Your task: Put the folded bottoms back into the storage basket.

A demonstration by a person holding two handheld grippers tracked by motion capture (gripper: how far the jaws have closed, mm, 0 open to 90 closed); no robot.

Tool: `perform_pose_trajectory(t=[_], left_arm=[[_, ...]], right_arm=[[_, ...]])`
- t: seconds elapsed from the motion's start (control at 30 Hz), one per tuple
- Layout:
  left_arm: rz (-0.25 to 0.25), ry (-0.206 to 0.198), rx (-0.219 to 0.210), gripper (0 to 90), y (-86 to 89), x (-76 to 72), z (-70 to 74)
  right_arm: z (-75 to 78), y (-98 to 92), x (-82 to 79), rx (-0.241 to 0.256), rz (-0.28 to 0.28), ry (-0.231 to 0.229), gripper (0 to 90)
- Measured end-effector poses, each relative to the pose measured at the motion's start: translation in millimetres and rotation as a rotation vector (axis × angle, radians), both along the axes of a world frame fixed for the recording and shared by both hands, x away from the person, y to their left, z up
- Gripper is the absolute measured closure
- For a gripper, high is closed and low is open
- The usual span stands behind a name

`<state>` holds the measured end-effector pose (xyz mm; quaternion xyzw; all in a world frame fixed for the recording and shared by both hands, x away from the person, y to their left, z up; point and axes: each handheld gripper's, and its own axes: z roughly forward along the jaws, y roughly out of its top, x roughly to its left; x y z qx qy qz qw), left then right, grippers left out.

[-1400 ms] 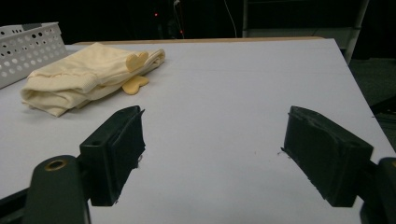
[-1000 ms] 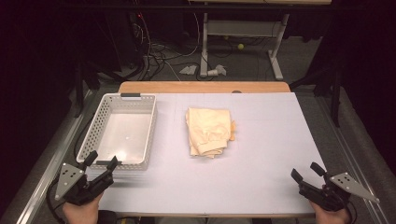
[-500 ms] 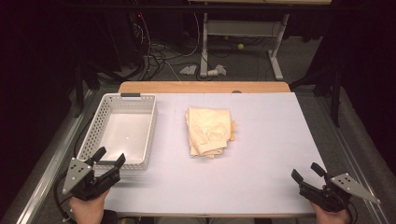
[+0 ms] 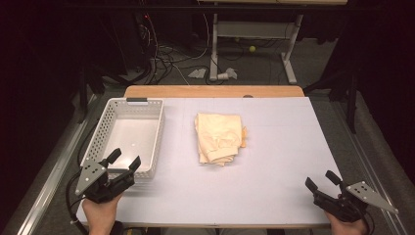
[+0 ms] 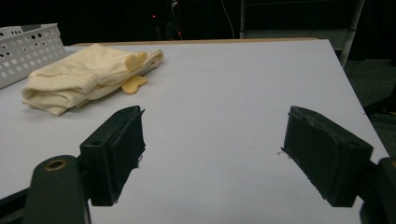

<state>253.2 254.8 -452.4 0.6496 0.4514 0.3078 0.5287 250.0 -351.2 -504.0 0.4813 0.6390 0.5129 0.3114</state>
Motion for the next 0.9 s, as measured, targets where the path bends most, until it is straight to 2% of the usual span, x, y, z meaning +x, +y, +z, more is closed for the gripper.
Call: perform_pose_trajectory(t=[0.13, 0.23, 0.9], left_arm=[[-0.012, 0.000, 0.006, 28.7, -3.7, 3.1, 1.4], [-0.018, 0.006, -0.009, 28.7, -4.6, 5.2, 2.0], [-0.081, 0.007, 0.015, 28.7, -26.5, 21.4, 6.3]], right_arm=[[0.1, 0.5, 0.5, -0.004, 0.004, -0.001, 20.9], [-0.1, 0.3, 1.1, -0.002, 0.004, 0.000, 20.9], [0.2, 0.5, 1.2, 0.000, 0.004, -0.004, 21.0]])
